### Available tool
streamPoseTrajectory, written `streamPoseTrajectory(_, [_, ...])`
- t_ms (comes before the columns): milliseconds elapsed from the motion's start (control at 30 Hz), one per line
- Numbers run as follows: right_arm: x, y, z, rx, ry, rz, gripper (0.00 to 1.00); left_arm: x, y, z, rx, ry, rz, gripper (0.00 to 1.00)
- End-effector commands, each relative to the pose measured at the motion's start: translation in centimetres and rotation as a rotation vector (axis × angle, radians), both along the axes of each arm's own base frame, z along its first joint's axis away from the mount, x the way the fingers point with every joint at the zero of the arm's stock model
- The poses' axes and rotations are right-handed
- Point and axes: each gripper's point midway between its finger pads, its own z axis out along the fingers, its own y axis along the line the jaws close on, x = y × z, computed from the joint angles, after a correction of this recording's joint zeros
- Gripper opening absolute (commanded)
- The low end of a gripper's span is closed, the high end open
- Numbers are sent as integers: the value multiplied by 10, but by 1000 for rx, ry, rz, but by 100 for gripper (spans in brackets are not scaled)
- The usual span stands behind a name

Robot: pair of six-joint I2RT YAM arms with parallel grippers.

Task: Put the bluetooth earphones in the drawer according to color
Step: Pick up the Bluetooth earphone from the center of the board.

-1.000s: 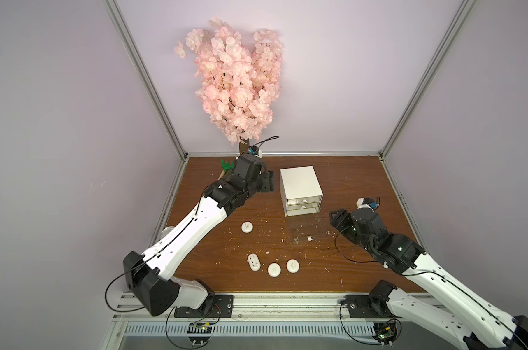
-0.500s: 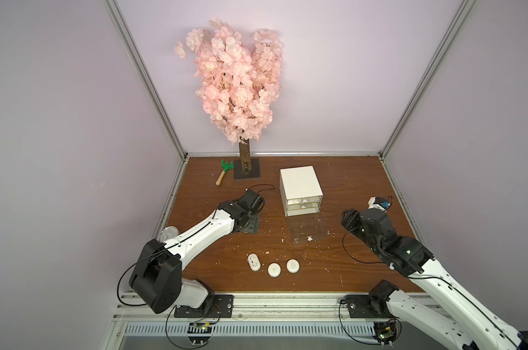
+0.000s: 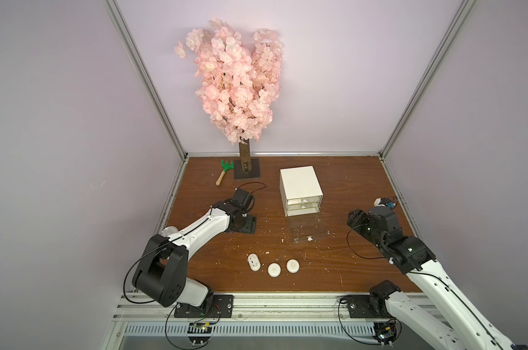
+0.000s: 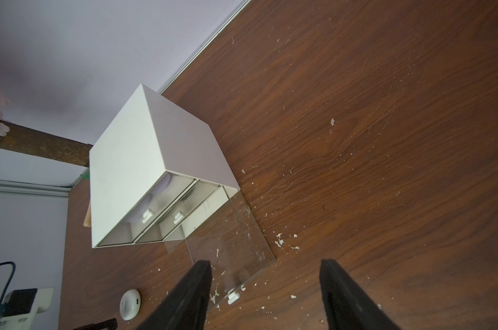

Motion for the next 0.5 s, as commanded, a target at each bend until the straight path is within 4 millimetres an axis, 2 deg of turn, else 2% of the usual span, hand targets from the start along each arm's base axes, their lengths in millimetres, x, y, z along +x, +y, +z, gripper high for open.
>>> streamPoseTrajectory(0, [1,2,0,5,-4,39,67,0,-1,-8,-10,22,-16,83])
streamPoseTrajectory(467, [2,2,-6,34,6,47,67,2,4,-21,31,53,-13,82])
